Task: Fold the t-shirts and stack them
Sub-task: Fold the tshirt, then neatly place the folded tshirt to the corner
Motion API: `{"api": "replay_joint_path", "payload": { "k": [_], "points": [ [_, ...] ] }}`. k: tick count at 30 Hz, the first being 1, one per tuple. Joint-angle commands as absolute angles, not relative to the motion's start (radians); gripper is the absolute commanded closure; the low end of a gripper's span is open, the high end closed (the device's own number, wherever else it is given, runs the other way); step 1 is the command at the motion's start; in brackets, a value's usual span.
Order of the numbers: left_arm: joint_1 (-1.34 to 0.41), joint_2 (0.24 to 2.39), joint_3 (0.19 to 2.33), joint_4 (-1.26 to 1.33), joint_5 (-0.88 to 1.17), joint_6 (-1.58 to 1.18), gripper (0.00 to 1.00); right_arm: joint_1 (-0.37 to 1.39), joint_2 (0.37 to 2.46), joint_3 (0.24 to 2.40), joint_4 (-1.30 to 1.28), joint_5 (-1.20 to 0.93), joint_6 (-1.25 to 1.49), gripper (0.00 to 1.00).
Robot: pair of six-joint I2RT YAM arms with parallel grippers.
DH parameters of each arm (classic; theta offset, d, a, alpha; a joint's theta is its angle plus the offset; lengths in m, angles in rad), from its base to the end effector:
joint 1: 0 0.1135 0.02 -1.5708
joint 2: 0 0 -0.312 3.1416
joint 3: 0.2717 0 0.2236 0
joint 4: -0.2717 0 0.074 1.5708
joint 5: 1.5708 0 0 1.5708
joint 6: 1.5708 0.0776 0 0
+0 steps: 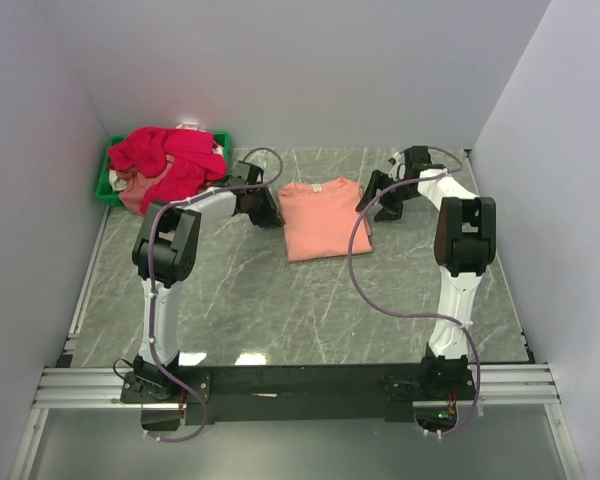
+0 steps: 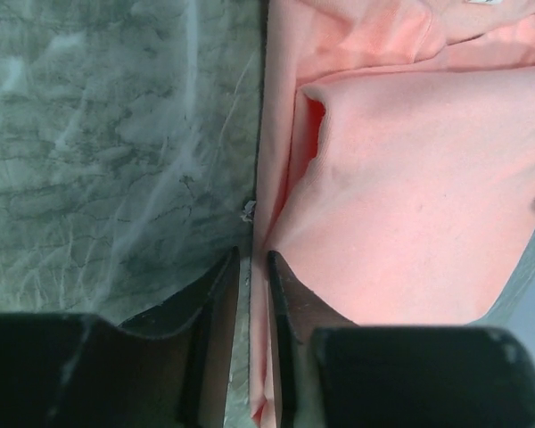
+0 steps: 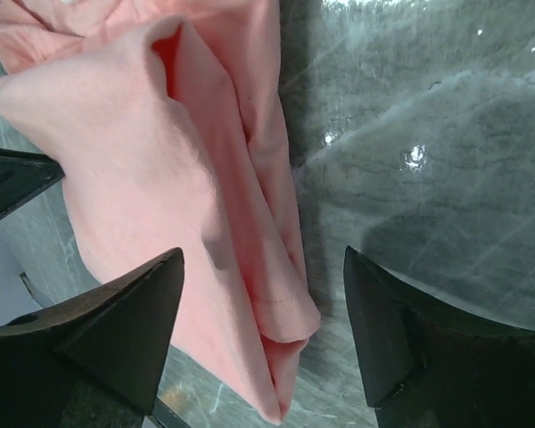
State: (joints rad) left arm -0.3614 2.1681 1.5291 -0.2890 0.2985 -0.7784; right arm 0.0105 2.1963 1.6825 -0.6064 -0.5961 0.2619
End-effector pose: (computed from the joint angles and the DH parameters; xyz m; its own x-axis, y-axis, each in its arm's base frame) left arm 0.4531 -0.1957 0.1726 -0.8862 -0.3824 -0.2615 -0.1676 0.7909 -0.5885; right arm 0.4795 0.0486 0.1884 -0.9350 0.2045 -0.2898 -0.0115 0.7992 0.6009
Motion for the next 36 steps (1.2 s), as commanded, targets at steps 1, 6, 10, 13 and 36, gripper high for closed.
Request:
{"api": "replay_joint_path", "payload": {
  "k": [1,6,10,13,36],
  "points": [
    [-0.364,2.181,1.514,-0.293,0.284,-0.759,0.75,0.032,2.2,1.674,-0.586,-0.618,0.239,0.22],
    [-0.368,2.186,1.505,-0.287,0.29,-0.761,0.77,0.052,2.215,1.669,-0.589,-0.626,0.236,0.26],
    [-0.373,2.19,1.506,-0.284,0.298,-0.761,0.78,0.075,2.226,1.666,-0.586,-0.632,0.239,0.3],
    [-0.377,2.194,1.516,-0.284,0.304,-0.759,0.77,0.087,2.233,1.674,-0.589,-0.63,0.236,0.36],
    [-0.38,1.99,1.505,-0.27,0.281,-0.753,0.18,0.04,2.227,1.969,-0.822,0.053,0.155,1.0]
  ]
}}
